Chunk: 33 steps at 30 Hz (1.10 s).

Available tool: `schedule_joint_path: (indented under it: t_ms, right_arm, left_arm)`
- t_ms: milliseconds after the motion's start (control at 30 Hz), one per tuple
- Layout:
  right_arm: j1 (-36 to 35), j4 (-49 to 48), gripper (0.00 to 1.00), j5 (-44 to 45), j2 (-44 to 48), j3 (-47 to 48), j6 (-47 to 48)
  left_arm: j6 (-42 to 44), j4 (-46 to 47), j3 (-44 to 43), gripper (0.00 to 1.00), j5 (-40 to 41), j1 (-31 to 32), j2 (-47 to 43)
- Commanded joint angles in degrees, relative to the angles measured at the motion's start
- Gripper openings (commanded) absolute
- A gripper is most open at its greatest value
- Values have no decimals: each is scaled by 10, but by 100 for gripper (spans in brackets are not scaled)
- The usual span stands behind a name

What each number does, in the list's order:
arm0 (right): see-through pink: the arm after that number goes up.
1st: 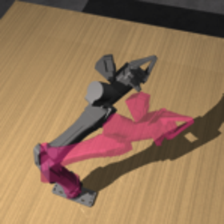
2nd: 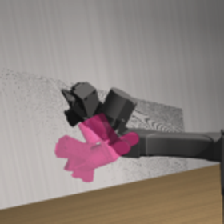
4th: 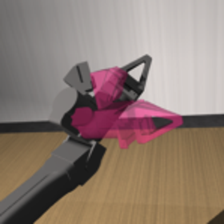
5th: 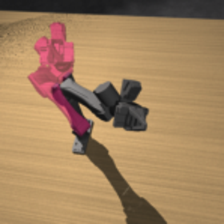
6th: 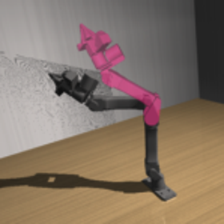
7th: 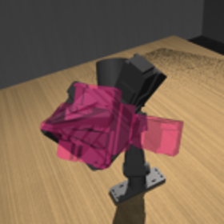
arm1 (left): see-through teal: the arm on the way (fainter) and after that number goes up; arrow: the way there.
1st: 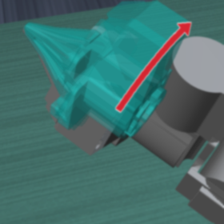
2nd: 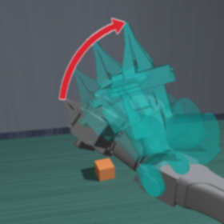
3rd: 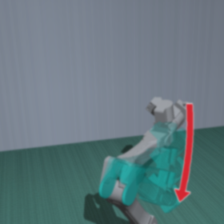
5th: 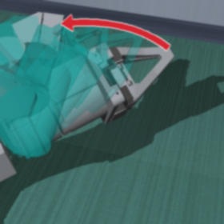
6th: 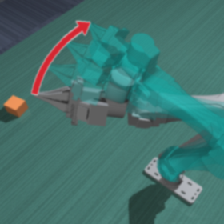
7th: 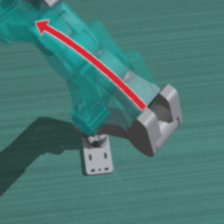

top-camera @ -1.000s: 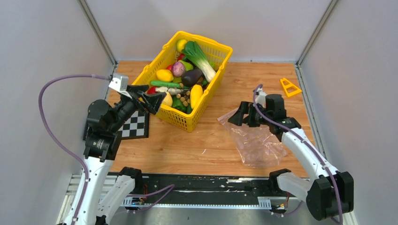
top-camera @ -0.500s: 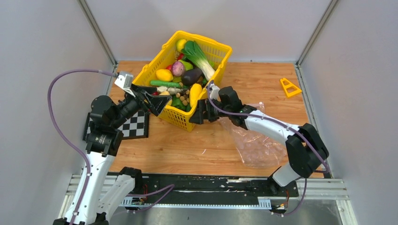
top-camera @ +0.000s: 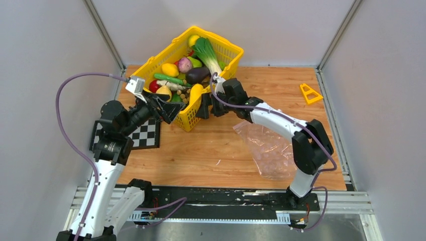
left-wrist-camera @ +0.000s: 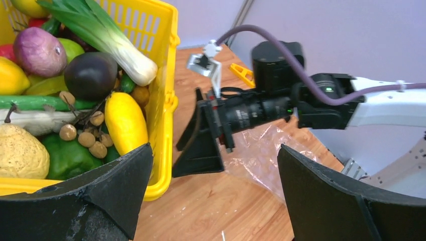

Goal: Place the food in the zip-top bag and seal the zipper
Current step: Adjust the bin at the center of the board, then pick up the zipper food storage bag at the center of the board.

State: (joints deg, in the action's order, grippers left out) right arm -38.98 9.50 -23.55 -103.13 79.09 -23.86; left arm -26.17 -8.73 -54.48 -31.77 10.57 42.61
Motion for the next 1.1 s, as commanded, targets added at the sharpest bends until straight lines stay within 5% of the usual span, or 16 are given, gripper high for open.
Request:
schedule_joint_path:
  t_ms: [0, 167, 267, 533, 1067]
  right_arm:
    - [4, 69, 94, 152, 110, -66, 56]
    - [32, 131, 94, 426, 164, -136, 53]
    - [57, 179, 93, 488, 161, -138, 30]
    - [89, 265, 89, 548, 91, -70, -56]
    - [109, 405, 81, 592, 1, 18, -317]
  left_arm:
    - [4, 16, 13, 100, -22, -1, 8]
    - [46, -15, -10, 100, -31, 36, 44]
    - [108, -66, -30, 100, 40, 112, 67]
    - [136, -100, -60, 100, 127, 222, 131]
    - [130, -101, -51, 100, 146, 235, 111]
